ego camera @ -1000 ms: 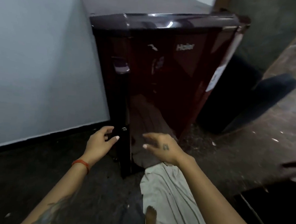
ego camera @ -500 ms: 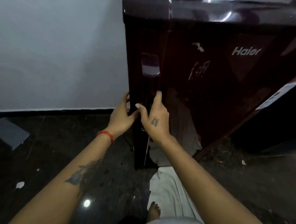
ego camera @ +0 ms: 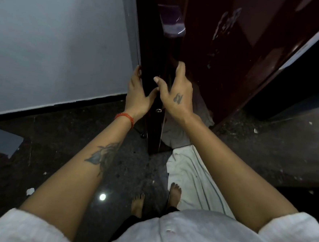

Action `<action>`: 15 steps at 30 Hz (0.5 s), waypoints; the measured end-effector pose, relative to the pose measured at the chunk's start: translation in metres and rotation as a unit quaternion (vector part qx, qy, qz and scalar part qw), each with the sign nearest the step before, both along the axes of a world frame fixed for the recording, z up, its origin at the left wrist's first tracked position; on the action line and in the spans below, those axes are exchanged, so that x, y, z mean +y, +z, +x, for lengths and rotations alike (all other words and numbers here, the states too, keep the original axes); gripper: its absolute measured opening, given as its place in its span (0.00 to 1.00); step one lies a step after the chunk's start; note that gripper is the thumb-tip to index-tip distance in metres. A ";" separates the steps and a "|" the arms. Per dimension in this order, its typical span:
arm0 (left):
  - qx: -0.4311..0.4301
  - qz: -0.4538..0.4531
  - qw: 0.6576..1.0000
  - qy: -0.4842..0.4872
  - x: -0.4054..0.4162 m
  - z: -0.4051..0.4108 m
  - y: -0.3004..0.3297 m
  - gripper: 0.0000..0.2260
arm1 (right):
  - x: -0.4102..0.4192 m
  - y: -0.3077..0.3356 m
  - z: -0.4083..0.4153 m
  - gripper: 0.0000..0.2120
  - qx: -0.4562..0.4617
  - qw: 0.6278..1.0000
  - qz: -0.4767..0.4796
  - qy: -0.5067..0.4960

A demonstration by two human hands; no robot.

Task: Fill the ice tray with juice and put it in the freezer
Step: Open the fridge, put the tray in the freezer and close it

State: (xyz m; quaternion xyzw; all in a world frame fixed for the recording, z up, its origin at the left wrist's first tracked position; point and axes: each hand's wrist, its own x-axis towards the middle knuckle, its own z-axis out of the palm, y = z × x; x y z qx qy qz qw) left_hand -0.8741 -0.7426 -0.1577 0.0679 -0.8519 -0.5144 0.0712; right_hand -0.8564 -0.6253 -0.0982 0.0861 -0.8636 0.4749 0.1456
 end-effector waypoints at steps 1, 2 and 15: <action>0.002 0.002 1.000 -0.012 -0.003 0.001 -0.001 0.37 | -0.002 -0.001 0.002 0.25 0.001 1.000 0.000 -0.013; 0.005 0.004 1.000 -0.024 -0.007 0.002 -0.001 0.38 | -0.004 -0.002 0.006 0.24 0.003 1.000 0.001 -0.030; 0.033 0.046 0.988 -0.143 0.042 0.101 -0.024 0.41 | 0.049 -0.034 0.121 0.20 0.035 0.966 -0.068 -0.246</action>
